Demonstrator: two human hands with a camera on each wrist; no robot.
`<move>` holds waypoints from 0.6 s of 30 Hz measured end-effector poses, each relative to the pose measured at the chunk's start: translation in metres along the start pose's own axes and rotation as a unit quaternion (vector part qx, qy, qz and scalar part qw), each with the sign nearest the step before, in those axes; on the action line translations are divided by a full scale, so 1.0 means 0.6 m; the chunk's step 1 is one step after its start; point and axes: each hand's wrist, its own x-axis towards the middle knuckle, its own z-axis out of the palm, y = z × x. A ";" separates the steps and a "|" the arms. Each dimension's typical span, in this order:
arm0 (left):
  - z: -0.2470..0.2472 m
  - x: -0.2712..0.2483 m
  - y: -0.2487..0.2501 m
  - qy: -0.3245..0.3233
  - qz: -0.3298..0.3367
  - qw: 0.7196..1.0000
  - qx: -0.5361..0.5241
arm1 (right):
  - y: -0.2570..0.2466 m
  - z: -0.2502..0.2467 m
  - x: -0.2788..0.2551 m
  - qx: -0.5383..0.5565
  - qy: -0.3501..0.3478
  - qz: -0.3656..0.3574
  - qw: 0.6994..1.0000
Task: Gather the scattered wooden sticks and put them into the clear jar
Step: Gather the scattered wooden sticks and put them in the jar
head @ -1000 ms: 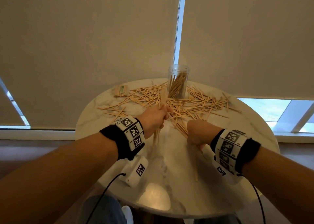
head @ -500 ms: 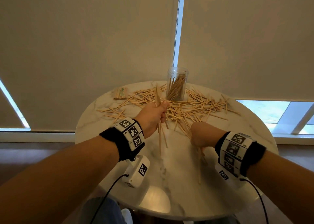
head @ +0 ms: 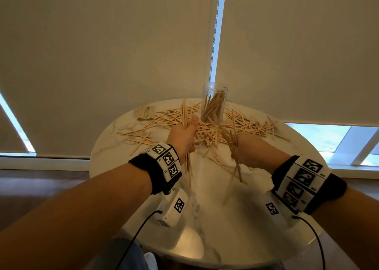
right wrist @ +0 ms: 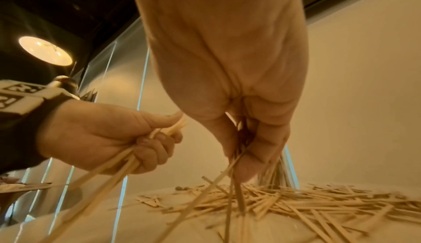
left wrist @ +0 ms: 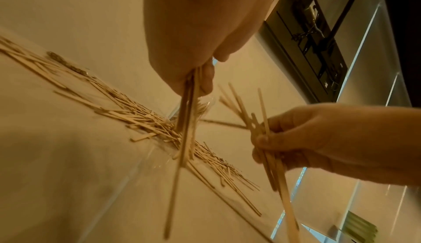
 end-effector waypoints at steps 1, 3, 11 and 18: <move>0.000 -0.001 0.000 -0.003 0.009 1.000 0.018 | -0.006 -0.003 -0.002 0.028 0.019 -0.007 0.999; 0.005 -0.005 0.001 -0.056 0.013 0.998 0.014 | -0.022 -0.006 -0.007 0.059 0.052 -0.037 0.996; 0.027 0.006 0.013 -0.134 0.021 0.990 0.024 | -0.076 0.013 -0.011 0.073 0.107 -0.115 0.985; -0.022 0.041 0.013 0.018 0.076 0.996 0.040 | -0.057 0.027 -0.006 0.062 0.110 -0.141 0.982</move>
